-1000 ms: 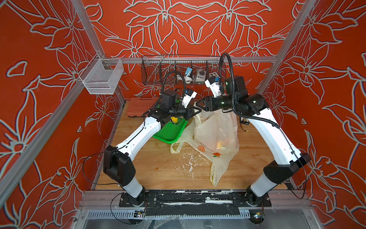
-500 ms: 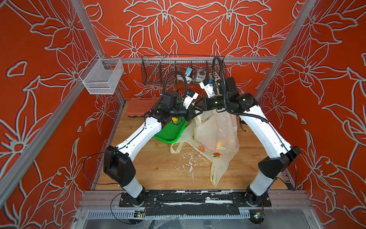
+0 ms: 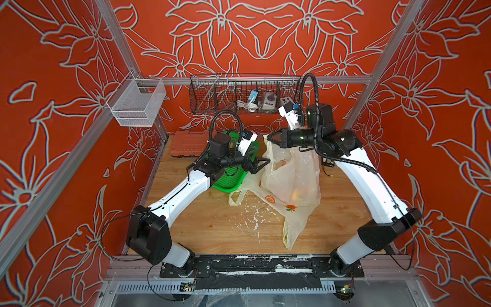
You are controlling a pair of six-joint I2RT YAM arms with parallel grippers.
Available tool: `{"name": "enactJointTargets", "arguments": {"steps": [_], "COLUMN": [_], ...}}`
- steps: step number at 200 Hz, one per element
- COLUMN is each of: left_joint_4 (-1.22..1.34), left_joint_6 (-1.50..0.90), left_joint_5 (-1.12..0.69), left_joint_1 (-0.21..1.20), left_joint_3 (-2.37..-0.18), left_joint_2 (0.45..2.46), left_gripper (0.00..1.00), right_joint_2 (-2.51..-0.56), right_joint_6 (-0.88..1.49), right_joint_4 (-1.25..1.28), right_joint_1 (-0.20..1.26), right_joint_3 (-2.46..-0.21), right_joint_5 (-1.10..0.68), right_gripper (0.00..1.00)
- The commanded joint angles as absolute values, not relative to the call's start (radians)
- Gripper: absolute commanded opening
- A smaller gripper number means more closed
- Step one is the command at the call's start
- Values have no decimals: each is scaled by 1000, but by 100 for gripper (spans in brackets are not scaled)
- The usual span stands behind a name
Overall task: Place the peach into a plastic bag & tie a knot
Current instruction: Cross the plastic bag with the plastic bag.
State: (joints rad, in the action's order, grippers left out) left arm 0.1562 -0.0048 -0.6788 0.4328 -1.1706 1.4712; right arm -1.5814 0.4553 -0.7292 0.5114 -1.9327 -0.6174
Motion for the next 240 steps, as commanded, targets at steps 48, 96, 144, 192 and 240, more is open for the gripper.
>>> {"name": "enactJointTargets", "arguments": {"steps": [48,96,144,192,240], "left_joint_4": [595,596,671,680,797], "left_joint_6": [1,6,-115,-151,-270], "left_joint_5": [-751,-886,-1014,-1024,-1027], "left_joint_1": [476,465,455,443,465], "left_joint_3": [-1119,-1211,-1230,-1188,-1215], "left_joint_2": [1509,1607,1665,1635,1675], "left_gripper": [99,97,50,92,99], "right_joint_2": [-1513,-1490,-1508,-1516,-1490], "right_joint_6": [553,651,688,735,756], "right_joint_4": [-616,-458,-440,-379,-335], "right_joint_1": [509,504,435,423,425], "right_joint_3": [-1852,-1809,-1807,-1789,-1744], "right_joint_5": [-783,-947,-848,-830,-772], "right_gripper": [0,0,0,0,0]}}
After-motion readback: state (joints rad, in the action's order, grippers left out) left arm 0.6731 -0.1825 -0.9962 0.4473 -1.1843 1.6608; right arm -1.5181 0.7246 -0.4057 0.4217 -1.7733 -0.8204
